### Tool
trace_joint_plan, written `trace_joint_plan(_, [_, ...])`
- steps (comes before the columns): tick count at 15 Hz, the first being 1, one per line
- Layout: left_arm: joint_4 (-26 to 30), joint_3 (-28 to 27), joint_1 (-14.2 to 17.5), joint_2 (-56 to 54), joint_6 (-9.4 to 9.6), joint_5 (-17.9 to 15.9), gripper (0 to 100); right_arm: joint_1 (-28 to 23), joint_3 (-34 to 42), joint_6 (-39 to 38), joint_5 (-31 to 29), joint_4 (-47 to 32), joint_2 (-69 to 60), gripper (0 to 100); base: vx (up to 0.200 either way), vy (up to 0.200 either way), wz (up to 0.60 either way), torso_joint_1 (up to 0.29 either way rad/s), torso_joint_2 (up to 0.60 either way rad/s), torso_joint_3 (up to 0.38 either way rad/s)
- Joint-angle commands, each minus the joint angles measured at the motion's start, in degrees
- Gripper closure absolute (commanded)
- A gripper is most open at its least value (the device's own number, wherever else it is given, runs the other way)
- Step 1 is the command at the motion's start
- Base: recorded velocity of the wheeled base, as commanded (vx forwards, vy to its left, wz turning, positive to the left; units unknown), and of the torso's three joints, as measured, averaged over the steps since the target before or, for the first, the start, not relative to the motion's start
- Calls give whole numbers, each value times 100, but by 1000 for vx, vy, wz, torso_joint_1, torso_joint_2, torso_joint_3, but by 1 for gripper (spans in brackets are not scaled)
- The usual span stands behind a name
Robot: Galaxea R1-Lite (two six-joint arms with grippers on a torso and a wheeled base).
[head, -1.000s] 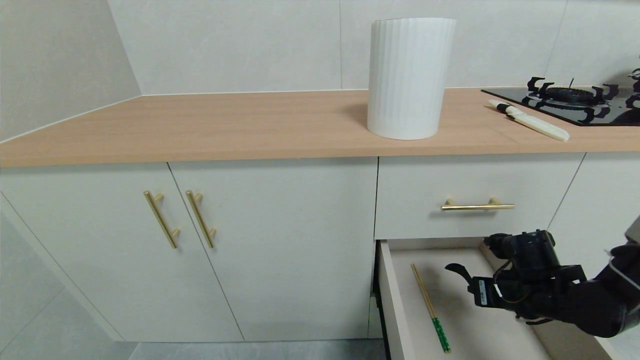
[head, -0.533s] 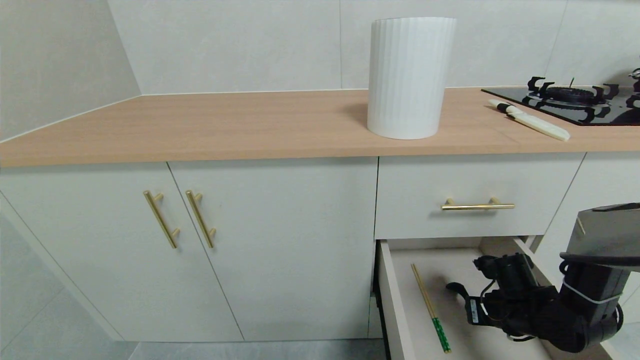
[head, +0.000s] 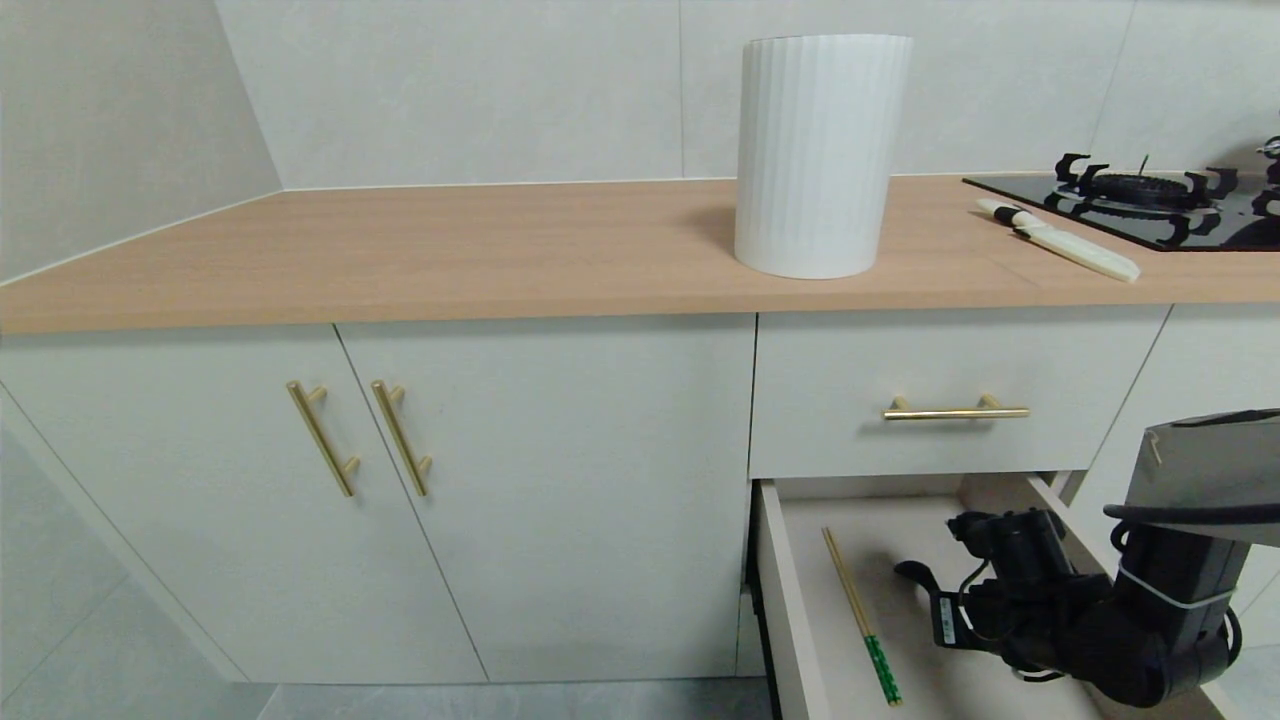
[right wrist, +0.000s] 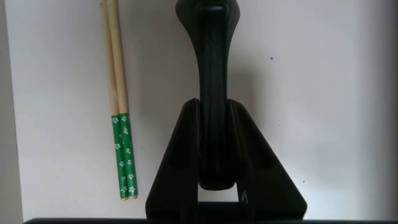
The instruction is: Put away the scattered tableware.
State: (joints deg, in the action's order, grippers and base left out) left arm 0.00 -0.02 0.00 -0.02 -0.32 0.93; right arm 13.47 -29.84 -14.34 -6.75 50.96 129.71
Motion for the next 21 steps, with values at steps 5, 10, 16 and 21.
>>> trace_joint_plan(5, [0,2,0,2,-3,4,0,-2,-4,-8,-54,11,46,0,0,0,0,0,0,0])
trace_joint_plan(10, [0,2,0,2,-3,4,0,-11,5,-8,-54,11,-42,0,0,0,0,0,0,0])
trace_joint_plan(16, [0,2,0,2,-3,4,0,-11,242,27,25,-596,-1932,0,0,0,0,0,0,0])
trace_joint_plan(21, [0,2,0,2,-3,4,0,24,-171,45,1053,-2969,-4041,0,0,0,0,0,0,0])
